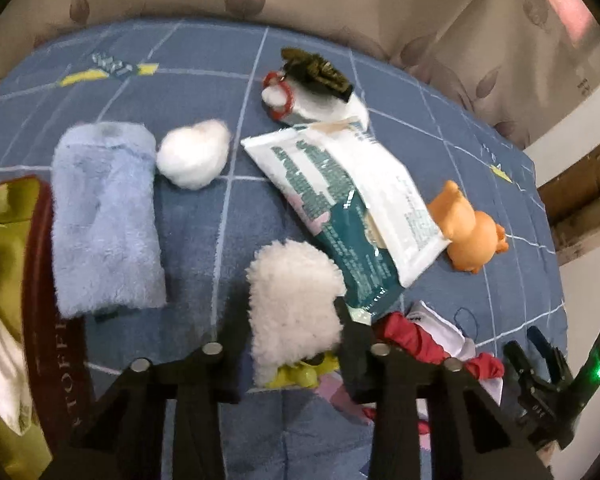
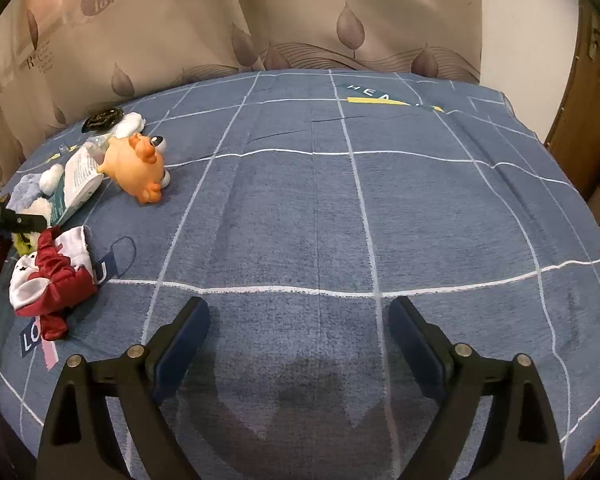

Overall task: Organize soft objects
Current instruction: 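Reach the left tool to the white fluffy slipper and grasp it, then carry the slipper into the tray with the left tool while the right tool grasps the star-print cloth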

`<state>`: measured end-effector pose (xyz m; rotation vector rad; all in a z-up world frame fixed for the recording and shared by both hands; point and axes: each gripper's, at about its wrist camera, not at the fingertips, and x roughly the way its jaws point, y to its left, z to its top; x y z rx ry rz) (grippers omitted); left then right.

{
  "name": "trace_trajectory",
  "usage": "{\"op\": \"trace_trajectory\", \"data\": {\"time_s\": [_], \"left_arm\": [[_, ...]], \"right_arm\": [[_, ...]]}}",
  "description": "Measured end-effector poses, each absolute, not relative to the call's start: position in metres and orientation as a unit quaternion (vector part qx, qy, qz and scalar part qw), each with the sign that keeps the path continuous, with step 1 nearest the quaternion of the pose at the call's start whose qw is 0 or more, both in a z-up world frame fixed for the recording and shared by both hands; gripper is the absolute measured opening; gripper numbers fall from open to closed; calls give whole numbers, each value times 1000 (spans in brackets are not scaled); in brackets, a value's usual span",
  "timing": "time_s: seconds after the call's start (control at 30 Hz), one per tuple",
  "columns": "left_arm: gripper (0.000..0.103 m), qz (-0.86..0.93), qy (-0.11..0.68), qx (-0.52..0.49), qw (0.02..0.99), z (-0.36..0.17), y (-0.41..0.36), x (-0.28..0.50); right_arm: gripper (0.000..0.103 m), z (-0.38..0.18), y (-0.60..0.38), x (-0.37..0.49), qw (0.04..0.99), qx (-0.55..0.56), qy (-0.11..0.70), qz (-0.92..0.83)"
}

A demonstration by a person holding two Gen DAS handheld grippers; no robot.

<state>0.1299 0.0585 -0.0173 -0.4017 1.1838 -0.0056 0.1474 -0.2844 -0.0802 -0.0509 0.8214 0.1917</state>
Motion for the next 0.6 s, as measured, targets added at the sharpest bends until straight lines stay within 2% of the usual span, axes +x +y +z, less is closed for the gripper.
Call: {"op": "trace_trajectory", "data": {"time_s": [0.3, 0.4, 0.6], "left_arm": [[30, -13, 499, -202, 843, 24, 53, 73], [30, -17, 484, -228, 845, 37, 58, 51], [30, 2, 457, -222, 861, 59, 75, 4]], "right_arm": [[92, -80, -286, 146, 912, -15, 395, 109], [92, -72, -287, 136, 919, -9, 369, 140], [92, -35, -236, 88, 917, -79, 307, 244]]}}
